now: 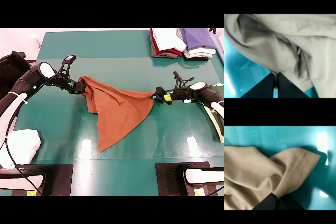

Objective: Fold the shirts.

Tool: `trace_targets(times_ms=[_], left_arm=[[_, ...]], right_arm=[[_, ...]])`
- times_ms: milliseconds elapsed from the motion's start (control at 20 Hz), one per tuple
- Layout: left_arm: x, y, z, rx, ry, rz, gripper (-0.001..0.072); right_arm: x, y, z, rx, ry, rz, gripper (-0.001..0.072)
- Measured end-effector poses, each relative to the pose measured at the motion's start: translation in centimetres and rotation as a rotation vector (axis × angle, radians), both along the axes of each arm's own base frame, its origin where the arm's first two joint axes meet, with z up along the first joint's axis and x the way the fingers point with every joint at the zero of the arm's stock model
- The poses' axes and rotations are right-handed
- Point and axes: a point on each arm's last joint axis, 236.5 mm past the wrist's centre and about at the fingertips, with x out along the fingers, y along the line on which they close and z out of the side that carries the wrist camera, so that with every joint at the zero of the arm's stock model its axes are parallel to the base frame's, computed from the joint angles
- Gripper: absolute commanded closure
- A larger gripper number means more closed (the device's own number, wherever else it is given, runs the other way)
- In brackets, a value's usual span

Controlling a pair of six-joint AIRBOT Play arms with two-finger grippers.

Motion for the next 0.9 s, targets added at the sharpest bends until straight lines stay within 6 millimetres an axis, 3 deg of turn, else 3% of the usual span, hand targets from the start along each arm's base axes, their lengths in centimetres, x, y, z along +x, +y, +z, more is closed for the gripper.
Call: trace_targets(times_ms=[100, 200, 300, 400, 500, 650, 750, 900], left_arm=[[0.3, 1.1, 1.6, 0.016, -0.041, 0.013, 0.0679], [0.8, 2.9, 4.9, 0.033, -0.118, 0.043, 0.0679], [1.0, 5.1, 10.1, 0.055, -0.242, 0.077, 0.0679], [0.2, 7.0, 16.8, 0.077, -0.397, 0.107, 0.0679], [-2.0, 8.3, 24.3, 0.082, -0.567, 0.130, 0.0679], [-7.5, 9.8, 35.2, 0.066, -0.829, 0.166, 0.0679], [-11.8, 10.4, 40.9, 0.043, -0.977, 0.182, 0.0679], [-17.4, 10.7, 46.3, -0.001, -1.129, 0.188, 0.0679]], right_arm=[[1.1, -0.1, 3.4, -0.016, -0.093, 0.018, 0.0698], [2.2, -1.1, 8.3, -0.058, -0.217, 0.033, 0.0698], [2.4, -2.2, 14.7, -0.108, -0.359, 0.055, 0.0698], [1.5, -3.3, 22.2, -0.161, -0.513, 0.066, 0.0698], [-0.9, -4.3, 30.0, -0.223, -0.674, 0.066, 0.0698], [-5.8, -5.4, 39.3, -0.330, -0.878, 0.037, 0.0699], [-9.4, -6.0, 44.2, -0.407, -0.988, -0.002, 0.0699], [-13.5, -7.0, 49.4, -0.511, -1.097, -0.085, 0.0699]])
